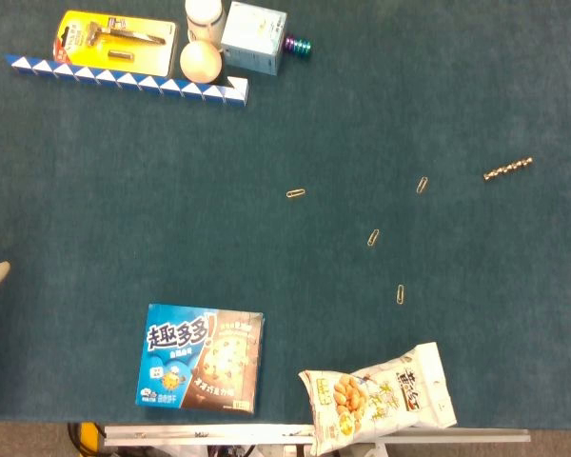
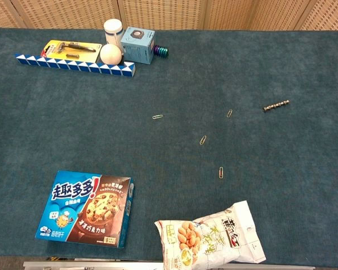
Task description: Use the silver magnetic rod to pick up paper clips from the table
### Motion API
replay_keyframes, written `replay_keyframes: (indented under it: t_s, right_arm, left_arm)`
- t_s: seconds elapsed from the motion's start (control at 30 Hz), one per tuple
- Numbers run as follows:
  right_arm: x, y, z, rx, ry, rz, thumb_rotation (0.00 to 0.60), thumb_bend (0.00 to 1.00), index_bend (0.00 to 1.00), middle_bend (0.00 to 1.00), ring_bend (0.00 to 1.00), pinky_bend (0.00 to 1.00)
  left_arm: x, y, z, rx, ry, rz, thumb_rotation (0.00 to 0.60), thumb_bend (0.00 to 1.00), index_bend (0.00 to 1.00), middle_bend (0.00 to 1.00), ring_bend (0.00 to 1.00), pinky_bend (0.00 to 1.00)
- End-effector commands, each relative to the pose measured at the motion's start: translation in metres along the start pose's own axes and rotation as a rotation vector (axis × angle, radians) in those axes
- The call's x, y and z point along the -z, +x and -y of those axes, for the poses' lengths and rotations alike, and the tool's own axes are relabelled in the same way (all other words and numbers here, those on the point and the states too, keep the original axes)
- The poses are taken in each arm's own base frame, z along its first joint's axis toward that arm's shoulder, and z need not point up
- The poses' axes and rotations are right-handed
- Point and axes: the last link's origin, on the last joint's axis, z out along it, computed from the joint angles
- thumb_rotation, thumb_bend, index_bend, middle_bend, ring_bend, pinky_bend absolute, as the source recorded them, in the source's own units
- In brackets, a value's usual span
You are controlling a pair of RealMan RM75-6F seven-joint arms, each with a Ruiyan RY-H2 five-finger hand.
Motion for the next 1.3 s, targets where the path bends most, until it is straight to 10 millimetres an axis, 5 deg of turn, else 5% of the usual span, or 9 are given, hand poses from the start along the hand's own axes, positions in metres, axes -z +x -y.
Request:
replay_keyframes:
  t_s: [0.03, 0.57, 0.97, 1.3]
  right_arm:
    - [0.000, 0.001, 0.003, -0.004, 0.015, -0.001, 0.600, 0.00, 0.33, 0.32, 0.23, 0.34]
    - [-0.013, 0.005, -0.003, -0.003, 0.028, -0.033, 0.600, 0.01, 0.38, 0.32, 0.24, 0.36]
    - [-0.071, 0.011, 0.005, 0.123, 0.127, -0.025, 0.600, 0.14, 0.50, 0.25, 0.18, 0.33]
    - [-0.111, -0.008, 0.005, 0.166, 0.099, 0.056, 0.600, 0.19, 0.55, 0.20, 0.12, 0.26]
  left_arm:
    - [0.001, 0.000, 0.001, 0.000, 0.003, 0.004, 0.600, 0.03, 0.52, 0.42, 0.31, 0.46]
    - [0.005, -0.001, 0.002, -0.001, 0.008, 0.011, 0.600, 0.03, 0.52, 0.42, 0.31, 0.46]
    - [0.005, -0.004, 0.000, 0.000, 0.001, 0.022, 0.600, 0.03, 0.52, 0.42, 0.31, 0.46]
    - [0.007, -0.002, 0.002, 0.011, 0.000, 0.015, 0.600, 0.03, 0.52, 0.42, 0.31, 0.46]
